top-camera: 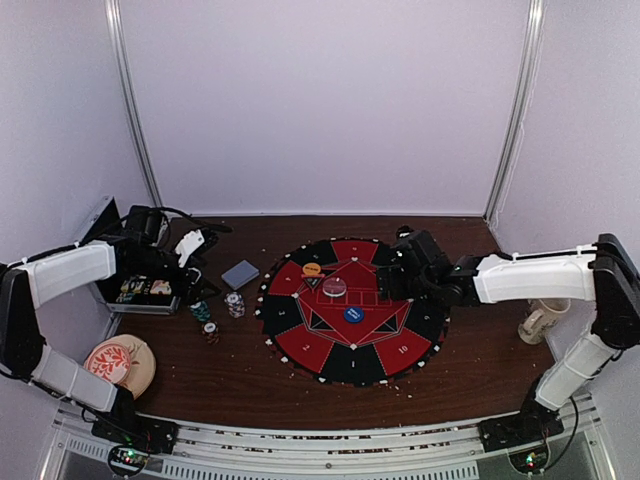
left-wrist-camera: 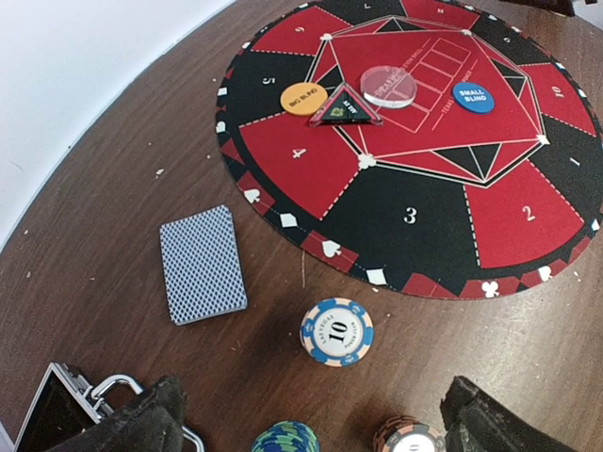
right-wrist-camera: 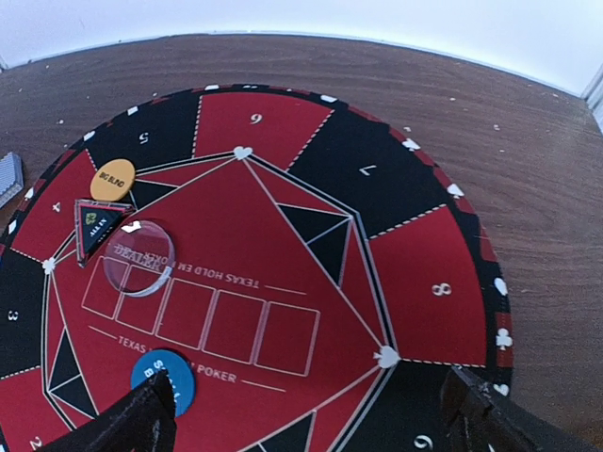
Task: Distribute texas hold em gaming equipment
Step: Pick up the dealer button from the poker table mat.
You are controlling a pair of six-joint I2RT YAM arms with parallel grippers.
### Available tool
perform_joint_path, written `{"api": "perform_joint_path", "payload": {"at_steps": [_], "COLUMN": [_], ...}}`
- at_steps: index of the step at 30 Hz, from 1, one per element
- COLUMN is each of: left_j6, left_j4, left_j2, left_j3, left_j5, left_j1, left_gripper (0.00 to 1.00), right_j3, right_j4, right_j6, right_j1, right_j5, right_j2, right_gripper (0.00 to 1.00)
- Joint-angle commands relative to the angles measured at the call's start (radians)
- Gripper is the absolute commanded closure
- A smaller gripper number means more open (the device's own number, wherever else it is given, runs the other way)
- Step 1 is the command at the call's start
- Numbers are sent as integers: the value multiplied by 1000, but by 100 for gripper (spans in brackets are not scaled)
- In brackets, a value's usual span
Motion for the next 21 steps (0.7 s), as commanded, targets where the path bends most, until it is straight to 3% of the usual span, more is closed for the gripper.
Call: {"api": "perform_joint_path", "payload": {"at_steps": [1,16,21], "left_j6": [-33,-76,-82], "left_j4": [62,149,155], "left_j2": [-34,-138,-154], "left_j3": [-25,-102,-110], "left_j5": [3,-27,-28], "left_j1": [-1,0,-1], "left_gripper": [2,2,2], "right_j3": [141,596,657], "right_j4": [-27,-137,-147], "right_j6": [-4,-51,-60], "right_j1": [14,50,51], "right_j5": [-78,-179,-179], "right_j2": [128,557,634], "right_gripper": [0,6,6]}}
